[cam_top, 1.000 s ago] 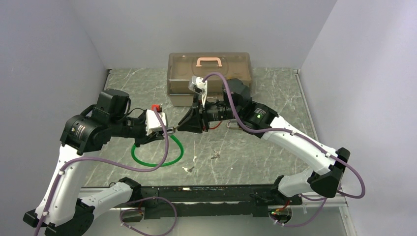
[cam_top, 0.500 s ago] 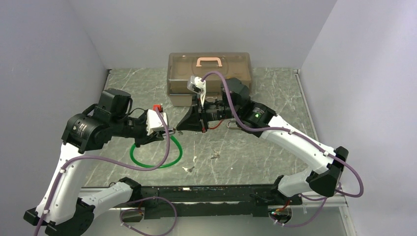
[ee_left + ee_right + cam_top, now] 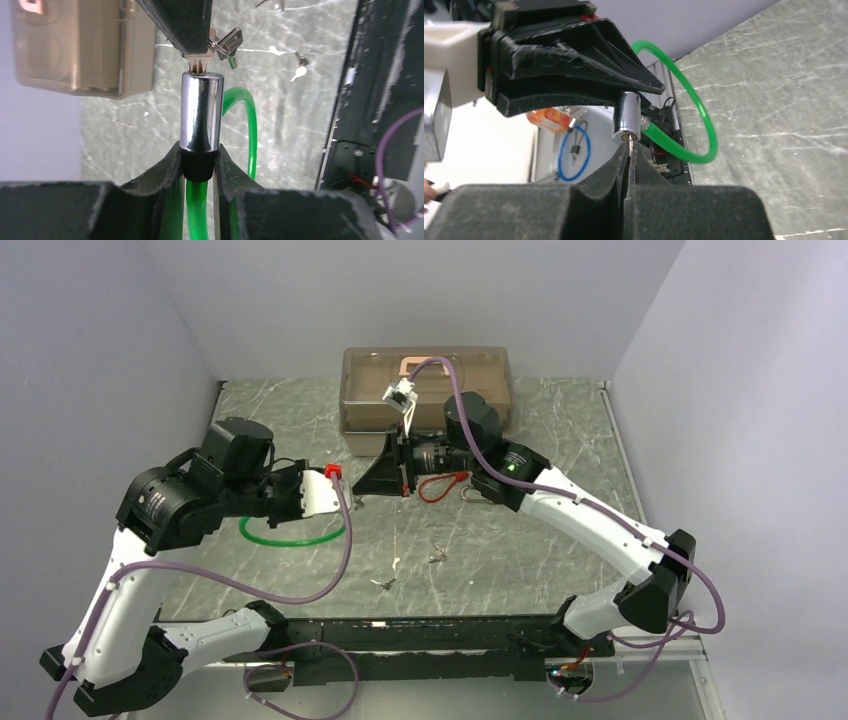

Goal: Unlock with the key
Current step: Unlock the lock.

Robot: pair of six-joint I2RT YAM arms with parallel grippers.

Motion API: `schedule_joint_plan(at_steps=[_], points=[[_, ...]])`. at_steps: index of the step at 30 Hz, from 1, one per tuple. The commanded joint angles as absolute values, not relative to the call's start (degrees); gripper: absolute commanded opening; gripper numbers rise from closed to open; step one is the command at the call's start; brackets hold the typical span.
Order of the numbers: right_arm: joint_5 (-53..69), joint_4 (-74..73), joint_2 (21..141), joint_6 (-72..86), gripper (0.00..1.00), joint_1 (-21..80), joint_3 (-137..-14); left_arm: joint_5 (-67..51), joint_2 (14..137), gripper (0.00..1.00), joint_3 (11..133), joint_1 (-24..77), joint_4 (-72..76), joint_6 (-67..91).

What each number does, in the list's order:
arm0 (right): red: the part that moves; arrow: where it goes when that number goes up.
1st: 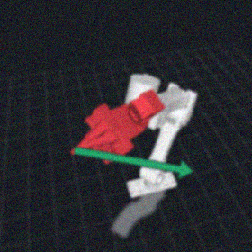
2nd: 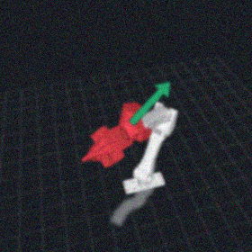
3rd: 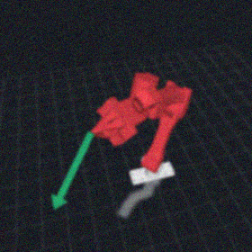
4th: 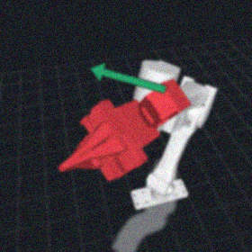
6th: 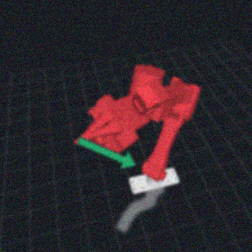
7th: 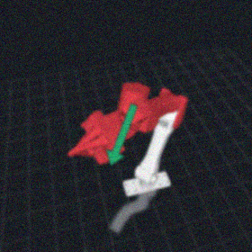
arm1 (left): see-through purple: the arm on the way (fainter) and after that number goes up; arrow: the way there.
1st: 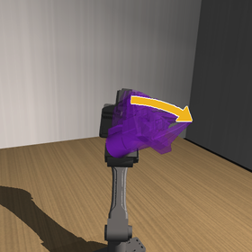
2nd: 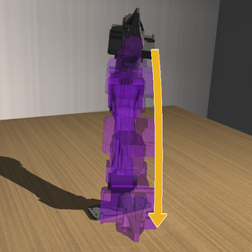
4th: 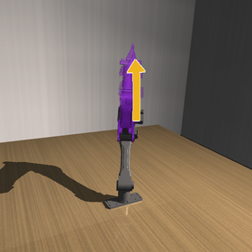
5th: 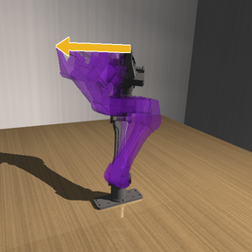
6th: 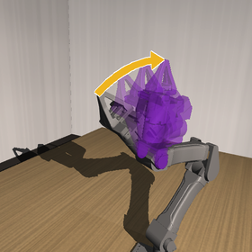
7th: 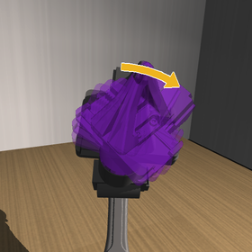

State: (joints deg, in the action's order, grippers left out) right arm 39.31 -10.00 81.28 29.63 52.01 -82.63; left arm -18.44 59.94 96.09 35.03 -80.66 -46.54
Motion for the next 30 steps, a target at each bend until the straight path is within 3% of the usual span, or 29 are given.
schedule_joint_plan(at_steps=[1,14,23,24,26,30], points=[[37.5,-6.4,83.2,42.0,0.0,51.2,-83.1,-13.3,60.0,0.0,101.0,38.6,-66.3,-51.3],[44.1,0.8,86.8,62.7,0.0,47.7,-84.6,-2.6,54.3,0.0,95.9,43.9,-59.4,-62.6],[45.6,4.8,86.8,66.8,0.0,47.0,-85.8,-0.2,51.9,0.0,92.7,44.9,-56.2,-66.0],[45.9,5.5,86.3,65.8,0.01,46.5,-85.9,-0.2,52.2,0.0,93.4,44.9,-56.3,-65.8],[48.3,5.7,85.8,64.1,0.18,44.4,-87.2,-0.2,53.4,0.0,96.9,44.8,-57.8,-64.3],[48.9,16.3,82.6,71.3,0.42,38.4,-83.5,-0.6,54.5,0.0,100.4,44.8,-59.8,-63.9]])
